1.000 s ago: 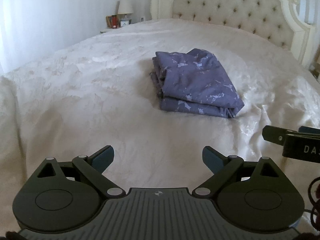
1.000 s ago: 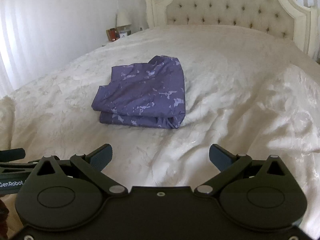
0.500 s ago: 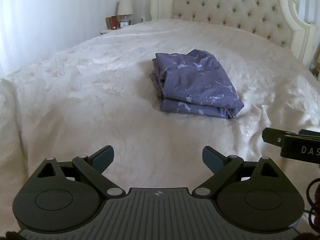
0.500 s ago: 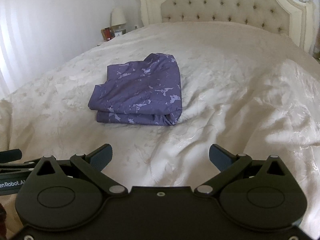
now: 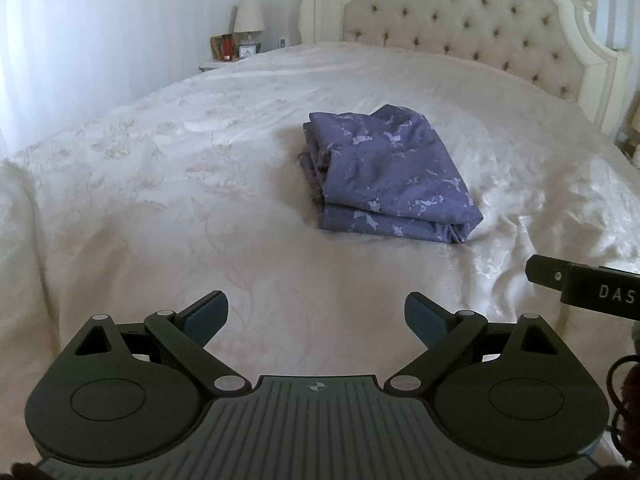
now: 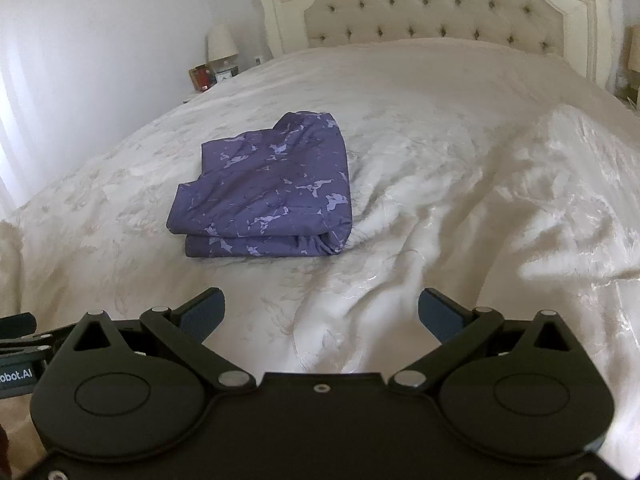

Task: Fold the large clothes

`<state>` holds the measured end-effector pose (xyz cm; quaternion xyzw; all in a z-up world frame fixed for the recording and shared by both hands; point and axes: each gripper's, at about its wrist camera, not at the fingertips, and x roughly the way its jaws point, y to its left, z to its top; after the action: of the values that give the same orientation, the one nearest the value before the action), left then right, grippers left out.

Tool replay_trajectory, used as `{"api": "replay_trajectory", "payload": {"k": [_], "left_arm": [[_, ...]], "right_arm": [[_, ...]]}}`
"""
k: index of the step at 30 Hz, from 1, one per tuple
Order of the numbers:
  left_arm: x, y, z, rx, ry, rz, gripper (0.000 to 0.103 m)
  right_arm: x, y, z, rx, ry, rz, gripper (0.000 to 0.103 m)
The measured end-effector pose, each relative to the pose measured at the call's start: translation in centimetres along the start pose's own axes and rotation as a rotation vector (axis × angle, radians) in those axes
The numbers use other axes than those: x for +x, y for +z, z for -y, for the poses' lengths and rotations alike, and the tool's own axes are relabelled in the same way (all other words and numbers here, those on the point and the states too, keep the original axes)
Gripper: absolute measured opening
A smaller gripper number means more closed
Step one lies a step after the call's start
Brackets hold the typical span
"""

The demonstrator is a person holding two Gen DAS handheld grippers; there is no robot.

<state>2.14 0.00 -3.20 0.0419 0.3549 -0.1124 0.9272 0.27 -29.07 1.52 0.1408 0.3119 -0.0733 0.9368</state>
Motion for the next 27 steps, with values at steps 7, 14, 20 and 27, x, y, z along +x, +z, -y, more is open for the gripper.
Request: {"api": "replay_trajectory", "payload": {"k": [7, 14, 20, 27], "left_arm": [[0.23, 0.18, -0.29, -0.008, 0.002, -0.015, 0.096], [0.39, 0.12, -0.43, -0.008, -0.002, -0.027, 0.096], [0.47, 0.11, -0.46, -0.010, -0.005, -0.032, 0.096], [0.62, -0.01, -0.46, -0.011, -0.001, -0.036, 0.096]], "right_arm": [[0.28, -0.16, 0.00, 0.011, -0.003, -0.019, 0.102], [0.38, -0.25, -0.16, 0.013, -0.006, -0.026, 0.102], [0.52, -0.30, -0.27, 0.011, -0.005, -0.031, 0.102], [0.72, -0.46, -0.40, 0.009, -0.003, -0.038, 0.102]]}}
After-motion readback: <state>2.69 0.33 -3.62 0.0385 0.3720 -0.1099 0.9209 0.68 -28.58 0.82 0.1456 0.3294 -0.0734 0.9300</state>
